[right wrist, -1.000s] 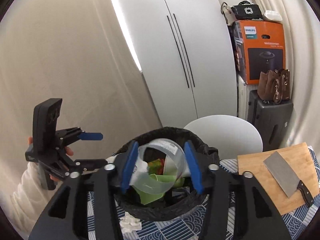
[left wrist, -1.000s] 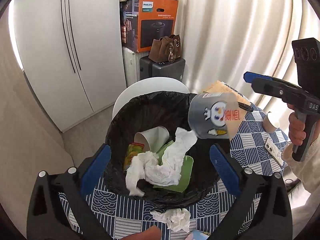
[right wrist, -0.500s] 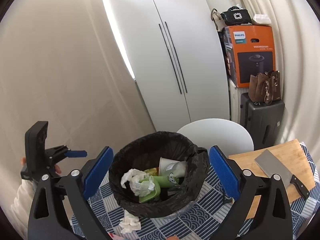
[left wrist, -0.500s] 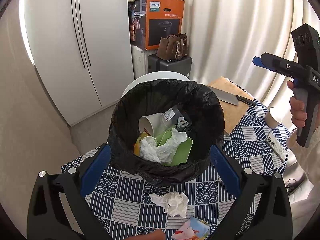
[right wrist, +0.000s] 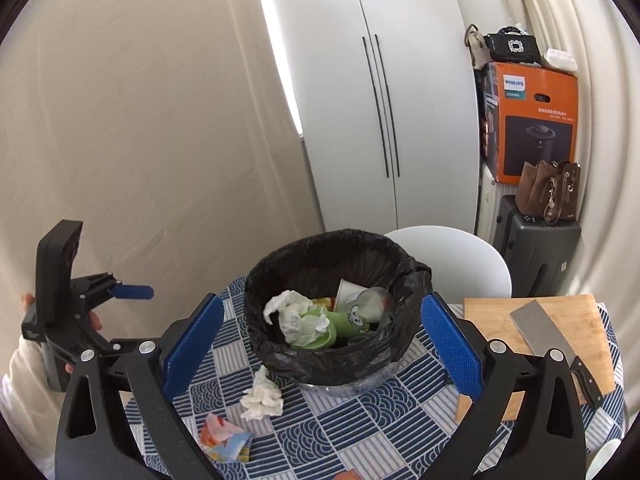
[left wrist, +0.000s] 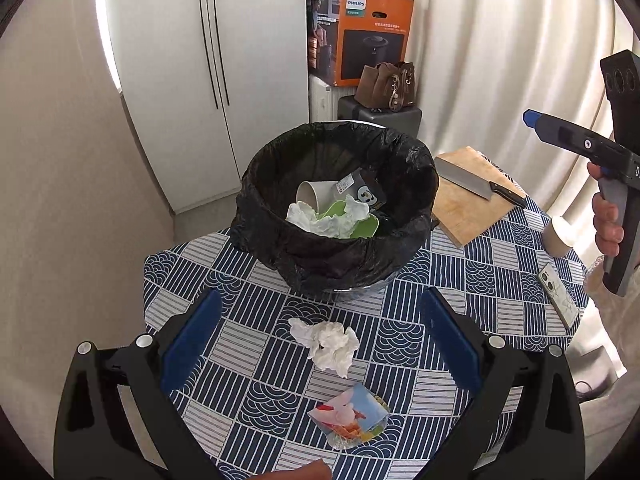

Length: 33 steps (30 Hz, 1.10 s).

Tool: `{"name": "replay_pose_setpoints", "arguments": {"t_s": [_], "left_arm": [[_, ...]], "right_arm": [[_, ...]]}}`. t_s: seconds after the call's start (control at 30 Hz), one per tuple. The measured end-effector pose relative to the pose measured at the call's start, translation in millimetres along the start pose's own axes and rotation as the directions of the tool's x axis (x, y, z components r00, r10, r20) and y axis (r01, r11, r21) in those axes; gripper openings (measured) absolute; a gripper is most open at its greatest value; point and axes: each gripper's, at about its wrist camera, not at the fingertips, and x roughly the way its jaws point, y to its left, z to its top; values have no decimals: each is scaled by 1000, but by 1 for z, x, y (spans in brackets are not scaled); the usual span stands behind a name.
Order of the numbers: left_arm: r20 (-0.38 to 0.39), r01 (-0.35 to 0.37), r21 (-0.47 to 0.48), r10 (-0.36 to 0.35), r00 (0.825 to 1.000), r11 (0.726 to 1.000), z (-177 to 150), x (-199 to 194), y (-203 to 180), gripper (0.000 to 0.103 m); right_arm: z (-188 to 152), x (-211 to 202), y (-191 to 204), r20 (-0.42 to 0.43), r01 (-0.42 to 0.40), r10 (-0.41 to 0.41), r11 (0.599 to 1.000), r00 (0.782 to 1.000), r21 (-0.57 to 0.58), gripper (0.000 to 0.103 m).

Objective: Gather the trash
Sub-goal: 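Move both open tools toward the last tissue and snack wrapper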

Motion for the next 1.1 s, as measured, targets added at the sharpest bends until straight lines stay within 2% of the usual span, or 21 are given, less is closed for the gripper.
{"name": "replay_pose_setpoints", "arguments": {"t_s": [0.23, 0.47, 0.83, 0.97, 1.1], "left_arm": [[-38, -78, -68, 75, 996, 995, -44, -13, -14, 97], [-76, -127, -143, 117, 990, 982, -83, -17, -26, 97], [-117, -90, -207, 66, 991, 974, -141, 13, -42, 97], [-118, -111, -191, 89, 989, 975, -157, 25, -46, 97], [-143, -109, -224, 78, 987, 969, -170, 39, -42, 97]], "right_arm": [[-24, -2, 14, -63, -71, 68, 996, 996, -58, 95], [-50, 5, 17, -143, -108, 93, 989, 985, -101, 95], [-97, 25, 14, -265, -98, 67, 989, 962, -107, 95], [-116, 39, 18, -323, -120, 74, 985, 943, -124, 95], [-131, 62, 25, -383, -145, 87, 981, 919, -125, 95]]}}
